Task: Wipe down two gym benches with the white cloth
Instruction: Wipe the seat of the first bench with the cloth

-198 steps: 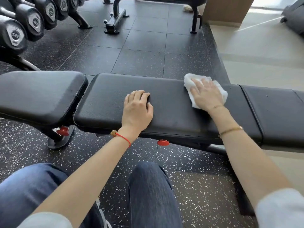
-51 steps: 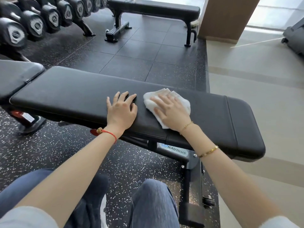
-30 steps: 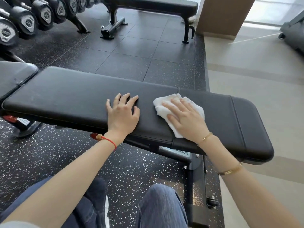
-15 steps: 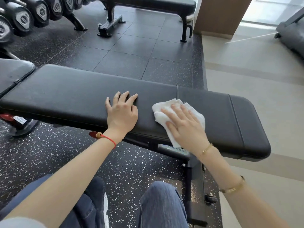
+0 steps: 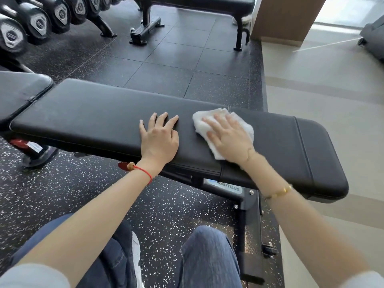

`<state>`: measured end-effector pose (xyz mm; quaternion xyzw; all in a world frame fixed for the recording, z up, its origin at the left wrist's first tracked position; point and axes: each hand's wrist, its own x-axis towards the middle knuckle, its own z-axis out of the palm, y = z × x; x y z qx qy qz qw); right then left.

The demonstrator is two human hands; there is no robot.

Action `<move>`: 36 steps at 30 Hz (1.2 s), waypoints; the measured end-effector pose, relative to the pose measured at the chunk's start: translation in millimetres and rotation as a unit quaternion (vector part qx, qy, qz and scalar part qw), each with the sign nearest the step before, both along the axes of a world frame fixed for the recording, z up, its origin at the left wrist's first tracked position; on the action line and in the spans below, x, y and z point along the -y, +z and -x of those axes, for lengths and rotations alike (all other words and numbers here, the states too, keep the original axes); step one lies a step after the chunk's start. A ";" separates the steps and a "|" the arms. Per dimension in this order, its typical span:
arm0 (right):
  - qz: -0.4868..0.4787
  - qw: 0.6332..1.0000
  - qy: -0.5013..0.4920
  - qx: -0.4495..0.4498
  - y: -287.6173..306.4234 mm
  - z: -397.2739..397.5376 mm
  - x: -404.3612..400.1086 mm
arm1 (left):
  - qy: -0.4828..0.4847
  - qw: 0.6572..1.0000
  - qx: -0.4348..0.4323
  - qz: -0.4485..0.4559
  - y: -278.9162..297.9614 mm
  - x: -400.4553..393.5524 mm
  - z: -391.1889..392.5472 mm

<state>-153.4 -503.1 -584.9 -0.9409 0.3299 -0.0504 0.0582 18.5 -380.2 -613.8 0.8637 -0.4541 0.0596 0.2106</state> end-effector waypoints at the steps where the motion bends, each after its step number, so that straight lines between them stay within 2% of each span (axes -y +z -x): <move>1: -0.015 0.999 -0.026 -0.013 4.8 -8.9 15.5 | 0.000 1.000 -0.002 0.001 0.4 -0.3 0.3; 4: -0.025 0.997 -0.068 -0.042 10.1 -25.4 22.3 | 0.001 1.000 -0.005 0.005 1.4 0.1 0.8; 8: 0.033 0.999 0.020 0.001 0.1 2.7 -37.6 | 0.002 1.000 -0.002 0.010 0.4 0.2 -0.8; 11: 0.015 0.997 0.061 0.039 -3.7 34.0 -48.9 | -0.002 1.000 0.000 0.012 -0.3 -0.5 -1.1; 15: 0.034 0.999 -0.002 0.004 -0.3 20.2 9.8 | -0.002 1.000 0.003 0.016 -0.4 -0.6 -1.4; 17: 0.010 0.997 -0.070 -0.005 3.3 -3.9 36.0 | -0.001 1.000 0.004 0.018 -0.2 -0.8 -1.6; 19: -0.001 0.996 -0.091 -0.015 4.4 -23.5 40.6 | 0.000 1.000 0.002 0.020 -0.1 -0.3 -1.2; 22: 0.010 0.999 -0.028 -0.014 2.3 -26.5 7.0 | -0.003 1.000 0.002 0.022 -0.8 -0.1 -1.0; 25: 0.033 0.998 0.044 0.021 -1.3 6.4 -35.3 | -0.005 1.000 0.001 0.018 -1.3 -0.8 -2.4; 27: 0.020 0.998 0.058 0.033 -3.7 29.2 -40.5 | -0.008 1.000 0.000 0.013 -1.3 -2.3 -2.9; 30: 0.002 1.000 0.012 0.026 -2.6 35.3 -7.3 | -0.013 1.000 0.002 0.001 0.0 -3.0 -2.5; 34: -0.003 0.996 -0.087 -0.012 7.6 -3.5 39.2 | -0.012 1.000 0.006 -0.002 1.1 -3.0 -1.8; 36: 0.000 0.997 -0.077 -0.023 9.2 -17.2 29.7 | -0.009 1.000 0.003 0.004 1.1 -2.4 -1.3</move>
